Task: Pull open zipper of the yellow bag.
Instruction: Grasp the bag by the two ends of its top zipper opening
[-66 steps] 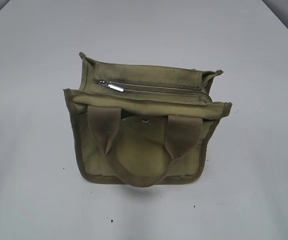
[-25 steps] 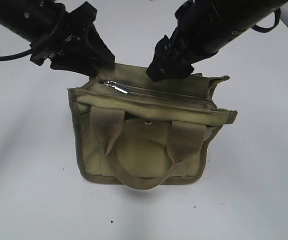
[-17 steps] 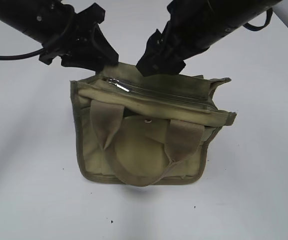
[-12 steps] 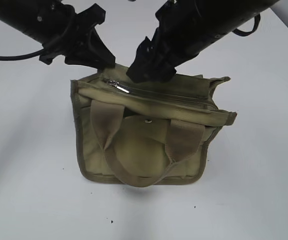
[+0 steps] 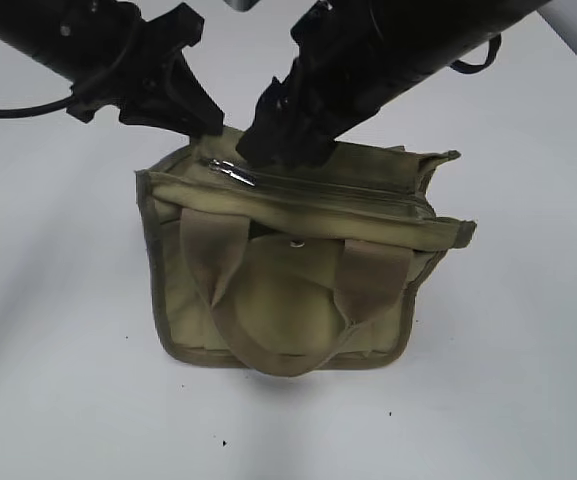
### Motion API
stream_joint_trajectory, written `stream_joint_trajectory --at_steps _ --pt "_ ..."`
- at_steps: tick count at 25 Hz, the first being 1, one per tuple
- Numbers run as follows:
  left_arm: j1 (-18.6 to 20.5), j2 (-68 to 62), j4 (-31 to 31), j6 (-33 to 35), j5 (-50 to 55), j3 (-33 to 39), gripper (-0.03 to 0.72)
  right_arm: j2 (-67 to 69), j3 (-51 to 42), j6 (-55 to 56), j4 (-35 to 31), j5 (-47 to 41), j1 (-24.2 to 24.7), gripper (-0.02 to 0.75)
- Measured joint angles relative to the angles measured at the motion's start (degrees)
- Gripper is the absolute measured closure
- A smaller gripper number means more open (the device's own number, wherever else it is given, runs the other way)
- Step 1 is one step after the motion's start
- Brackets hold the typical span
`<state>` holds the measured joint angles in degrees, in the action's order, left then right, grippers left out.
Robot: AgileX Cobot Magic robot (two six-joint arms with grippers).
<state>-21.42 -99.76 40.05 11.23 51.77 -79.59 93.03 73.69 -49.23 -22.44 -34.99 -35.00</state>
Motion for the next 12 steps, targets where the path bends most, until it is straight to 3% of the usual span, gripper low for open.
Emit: stream_joint_trajectory --at_steps 4,12 --pt "-0.07 1.62 -1.24 0.0 0.75 0.0 0.623 1.57 0.06 -0.74 -0.44 1.83 0.0 0.267" --pt "-0.07 2.81 -2.77 0.0 1.21 0.33 0.624 3.89 0.06 -3.18 -3.78 2.05 0.0 0.394"
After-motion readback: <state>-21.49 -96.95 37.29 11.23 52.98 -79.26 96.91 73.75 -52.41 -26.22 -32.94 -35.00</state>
